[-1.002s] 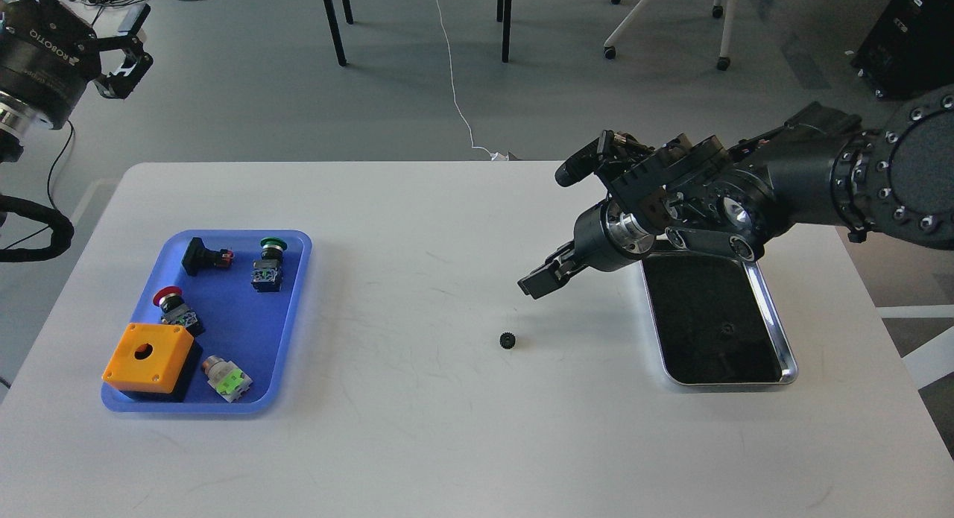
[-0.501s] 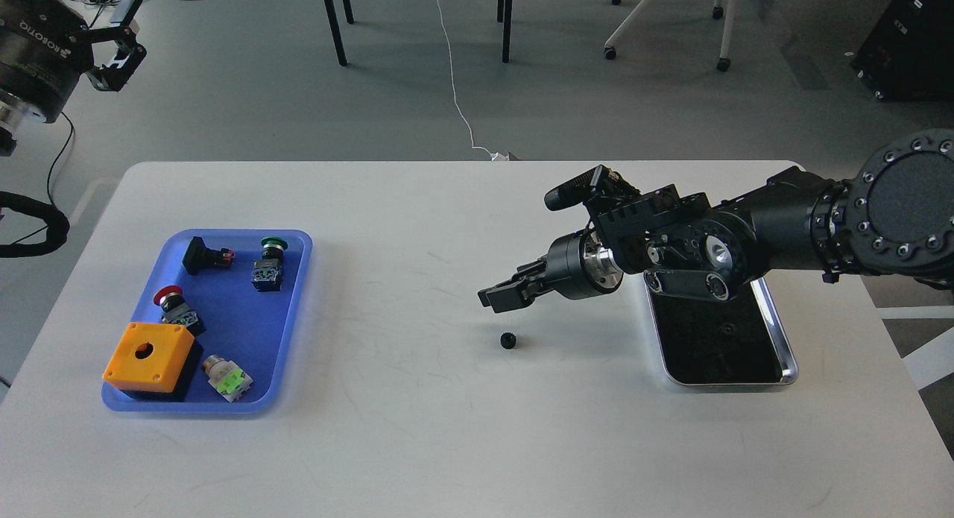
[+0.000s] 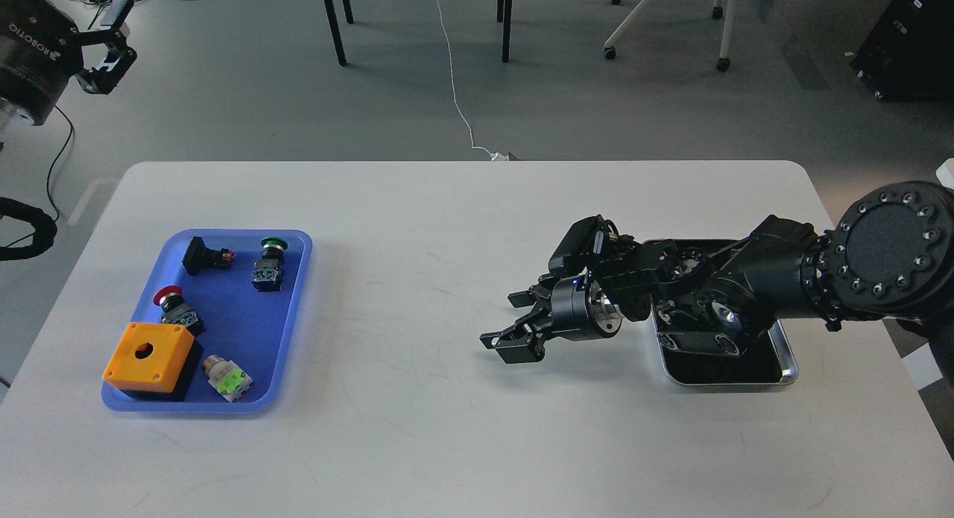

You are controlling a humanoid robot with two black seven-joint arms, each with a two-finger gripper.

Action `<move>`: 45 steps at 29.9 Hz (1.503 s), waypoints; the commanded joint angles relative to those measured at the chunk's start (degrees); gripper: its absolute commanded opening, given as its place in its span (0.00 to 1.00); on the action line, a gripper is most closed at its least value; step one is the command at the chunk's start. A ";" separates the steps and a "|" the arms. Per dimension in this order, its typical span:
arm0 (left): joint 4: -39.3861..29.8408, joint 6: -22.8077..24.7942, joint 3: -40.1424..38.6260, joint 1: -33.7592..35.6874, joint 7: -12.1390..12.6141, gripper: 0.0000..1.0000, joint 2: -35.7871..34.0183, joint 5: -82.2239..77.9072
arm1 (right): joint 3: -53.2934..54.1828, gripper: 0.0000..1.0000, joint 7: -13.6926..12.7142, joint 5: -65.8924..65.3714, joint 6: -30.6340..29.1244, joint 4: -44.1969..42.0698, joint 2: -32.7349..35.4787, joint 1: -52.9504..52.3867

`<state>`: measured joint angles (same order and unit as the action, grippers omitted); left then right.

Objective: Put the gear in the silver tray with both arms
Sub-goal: 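Reach the right gripper down toward the black gear, then close the right gripper on the gear and lift it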

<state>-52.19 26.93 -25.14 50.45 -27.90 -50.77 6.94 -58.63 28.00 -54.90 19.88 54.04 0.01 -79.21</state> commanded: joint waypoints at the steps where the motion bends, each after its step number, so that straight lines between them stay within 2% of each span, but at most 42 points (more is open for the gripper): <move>1: -1.15 -0.13 -0.35 0.18 0.30 0.98 -1.25 0.00 | -0.08 0.85 0.00 -6.07 5.07 -2.53 -0.01 2.56; 7: -1.86 -0.22 -0.44 0.27 0.39 0.98 -2.58 0.00 | 0.54 0.86 0.00 -13.99 6.75 -7.63 -0.01 4.06; 15: -1.95 -0.30 -0.35 0.27 0.39 0.98 -3.28 0.00 | 1.15 0.85 0.00 -16.46 7.80 -7.72 -0.01 5.20; 22: -1.95 -0.48 -0.26 0.27 0.39 0.98 -3.19 0.00 | 1.06 0.69 0.00 -17.87 7.63 -7.72 -0.01 6.26; 39: -1.95 -0.22 -0.17 0.35 0.39 0.98 -3.11 0.00 | 0.89 0.69 0.00 -18.40 6.84 -7.99 -0.01 6.96; 45: -1.86 -0.22 -0.09 0.35 0.39 0.98 -3.19 0.00 | 0.62 0.59 0.00 -18.40 6.84 -8.25 -0.01 7.31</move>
<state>-54.07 26.72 -25.31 50.81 -27.51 -53.88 6.97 -57.84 28.00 -73.29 26.75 46.01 -0.01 -72.14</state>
